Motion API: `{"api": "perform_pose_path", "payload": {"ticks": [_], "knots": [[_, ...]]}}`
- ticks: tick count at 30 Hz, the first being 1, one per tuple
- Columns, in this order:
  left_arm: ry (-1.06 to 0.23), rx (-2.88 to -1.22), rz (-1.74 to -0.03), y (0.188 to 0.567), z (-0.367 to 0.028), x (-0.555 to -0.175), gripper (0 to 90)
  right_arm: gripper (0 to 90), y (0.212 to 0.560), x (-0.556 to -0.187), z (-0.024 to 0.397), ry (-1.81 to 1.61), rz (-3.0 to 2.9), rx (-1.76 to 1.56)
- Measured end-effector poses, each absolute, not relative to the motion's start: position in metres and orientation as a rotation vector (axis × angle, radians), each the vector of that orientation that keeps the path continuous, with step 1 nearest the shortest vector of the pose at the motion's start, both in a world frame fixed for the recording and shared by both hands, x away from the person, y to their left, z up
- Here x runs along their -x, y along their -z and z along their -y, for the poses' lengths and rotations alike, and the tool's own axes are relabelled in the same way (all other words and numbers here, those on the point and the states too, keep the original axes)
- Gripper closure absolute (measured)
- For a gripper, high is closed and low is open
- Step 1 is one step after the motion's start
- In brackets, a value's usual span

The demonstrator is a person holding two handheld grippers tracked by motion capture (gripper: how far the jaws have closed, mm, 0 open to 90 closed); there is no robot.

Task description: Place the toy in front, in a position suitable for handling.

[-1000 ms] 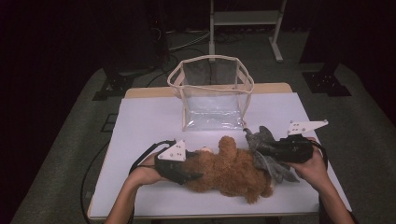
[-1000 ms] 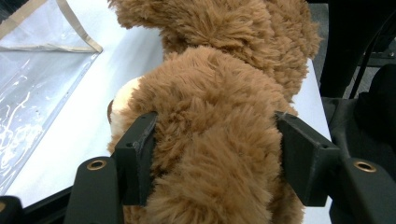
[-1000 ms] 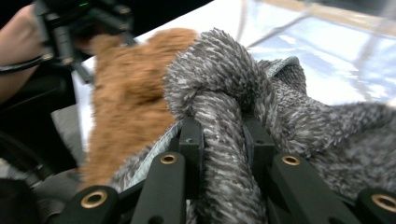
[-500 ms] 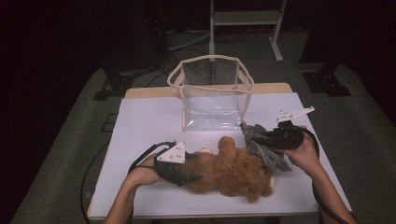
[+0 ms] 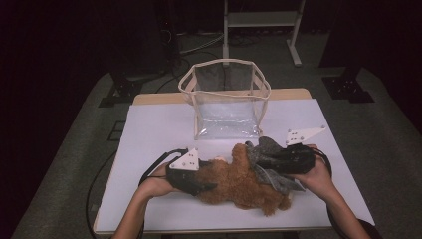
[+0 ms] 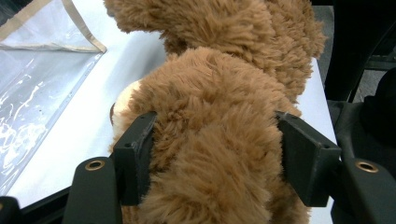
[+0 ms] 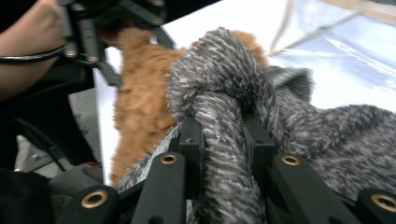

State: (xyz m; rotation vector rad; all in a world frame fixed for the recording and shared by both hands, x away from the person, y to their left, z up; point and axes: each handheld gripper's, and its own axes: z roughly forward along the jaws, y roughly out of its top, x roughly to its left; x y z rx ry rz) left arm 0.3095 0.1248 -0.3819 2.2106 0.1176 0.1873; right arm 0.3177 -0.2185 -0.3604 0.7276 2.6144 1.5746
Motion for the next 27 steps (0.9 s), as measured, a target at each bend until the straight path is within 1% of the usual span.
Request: {"api": "perform_pose_path", "payload": {"ticks": [3, 7, 10, 13, 17, 20, 23, 27], "knots": [[-0.187, -2.203, -0.125, 0.382, -0.126, -0.31, 33.7, 73.1, 0.36, -0.313, 0.217, -1.567, -2.621, -0.706], [-0.185, -2.193, -0.136, 0.383, -0.125, -0.311, 33.7, 73.1, 0.362, -0.31, 0.232, -1.581, -2.612, -0.748], [-0.185, -2.196, -0.141, 0.382, -0.125, -0.312, 33.8, 73.0, 0.356, -0.305, 0.238, -1.583, -2.592, -0.748], [-0.188, -2.199, -0.146, 0.382, -0.123, -0.312, 33.8, 73.1, 0.343, -0.303, 0.234, -1.599, -2.57, -0.705], [-0.191, -2.201, -0.138, 0.381, -0.121, -0.312, 33.8, 73.0, 0.334, -0.306, 0.217, -1.608, -2.583, -0.639], [-0.189, -2.201, -0.138, 0.381, -0.122, -0.311, 33.8, 73.0, 0.338, -0.313, 0.201, -1.58, -2.619, -0.612], [-0.187, -2.198, -0.137, 0.382, -0.123, -0.311, 33.7, 72.8, 0.351, -0.322, 0.187, -1.552, -2.67, -0.622], [-0.189, -2.193, -0.142, 0.382, -0.124, -0.312, 33.7, 72.8, 0.365, -0.324, 0.19, -1.542, -2.692, -0.659]]}}
